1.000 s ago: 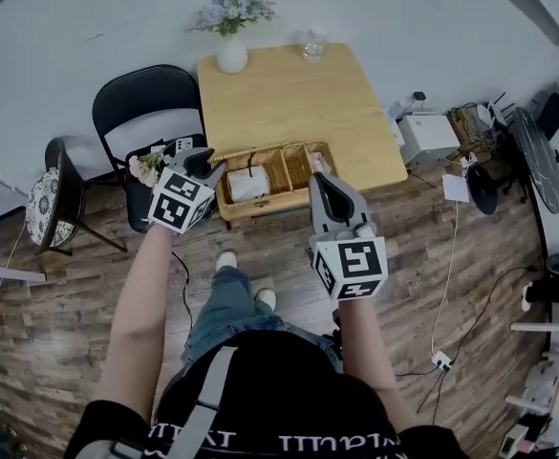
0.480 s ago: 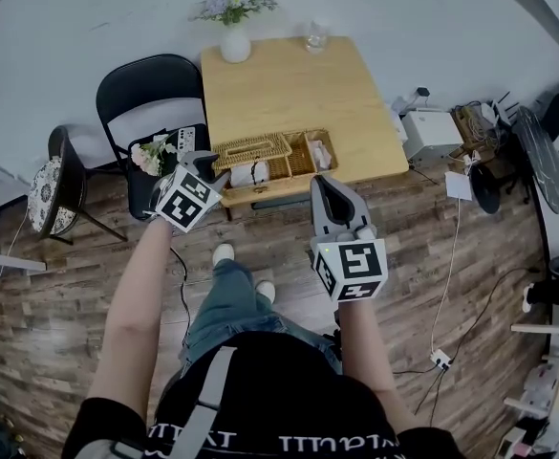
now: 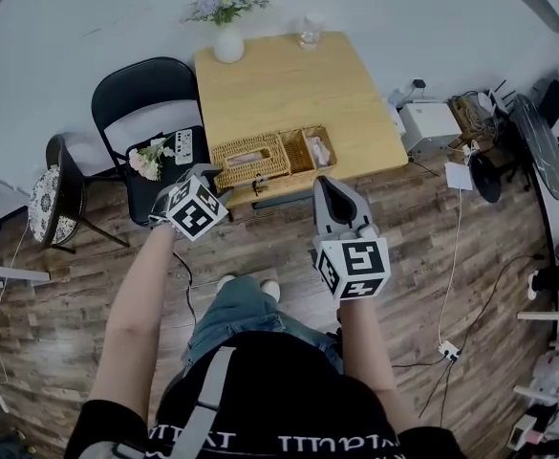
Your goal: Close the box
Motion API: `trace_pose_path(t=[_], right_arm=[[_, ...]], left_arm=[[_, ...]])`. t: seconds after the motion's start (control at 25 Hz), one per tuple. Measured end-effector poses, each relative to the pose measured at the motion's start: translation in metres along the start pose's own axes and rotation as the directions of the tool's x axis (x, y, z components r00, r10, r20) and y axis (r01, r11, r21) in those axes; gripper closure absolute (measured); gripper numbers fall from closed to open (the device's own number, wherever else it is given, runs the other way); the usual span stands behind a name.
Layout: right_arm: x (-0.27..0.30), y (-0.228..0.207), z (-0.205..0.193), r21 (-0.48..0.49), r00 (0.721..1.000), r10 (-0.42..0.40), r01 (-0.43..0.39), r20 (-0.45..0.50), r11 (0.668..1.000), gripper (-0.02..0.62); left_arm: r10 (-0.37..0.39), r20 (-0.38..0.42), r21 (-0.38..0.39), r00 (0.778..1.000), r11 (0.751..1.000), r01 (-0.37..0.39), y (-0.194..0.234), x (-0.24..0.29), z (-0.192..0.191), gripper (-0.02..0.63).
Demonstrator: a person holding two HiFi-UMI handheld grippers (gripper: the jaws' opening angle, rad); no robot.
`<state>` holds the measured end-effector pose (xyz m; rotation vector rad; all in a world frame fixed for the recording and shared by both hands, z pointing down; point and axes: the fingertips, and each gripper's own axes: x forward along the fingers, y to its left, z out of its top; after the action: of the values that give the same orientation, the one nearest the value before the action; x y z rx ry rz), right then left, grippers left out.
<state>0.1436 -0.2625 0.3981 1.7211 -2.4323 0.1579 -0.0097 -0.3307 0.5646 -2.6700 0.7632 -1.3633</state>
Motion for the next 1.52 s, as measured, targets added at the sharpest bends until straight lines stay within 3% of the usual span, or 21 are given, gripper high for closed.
trace_pose_path(t=[0.28,0.8,1.32,1.52], right_arm=[[0.011,0.011,-0.011,0.013,0.998,-0.043,0.044,-0.041,0.999,0.580],[0.015,0.081,-0.012,-0.007,0.982,-0.149,0.149,-0.114,0.989,0.580],[-0.015,0.131,-0.010,-0.026,0.962,-0.251,0.249,-0.108,0.968,0.580],[-0.026,0.128,-0.003,-0.058,0.958,-0.272,0.267,-0.091,0.962,0.580]], left_arm=[[-0.055,-0.029,0.069,0.998,0.996,0.057,-0.008,0.014,-0.012,0.426],[-0.154,0.051,0.090,0.987,0.985,0.149,-0.012,0.006,-0.016,0.420],[-0.128,0.208,0.113,0.970,0.988,0.106,-0.003,-0.054,-0.008,0.420],[-0.079,0.300,0.032,0.951,0.997,0.073,0.008,-0.078,0.006,0.420]])
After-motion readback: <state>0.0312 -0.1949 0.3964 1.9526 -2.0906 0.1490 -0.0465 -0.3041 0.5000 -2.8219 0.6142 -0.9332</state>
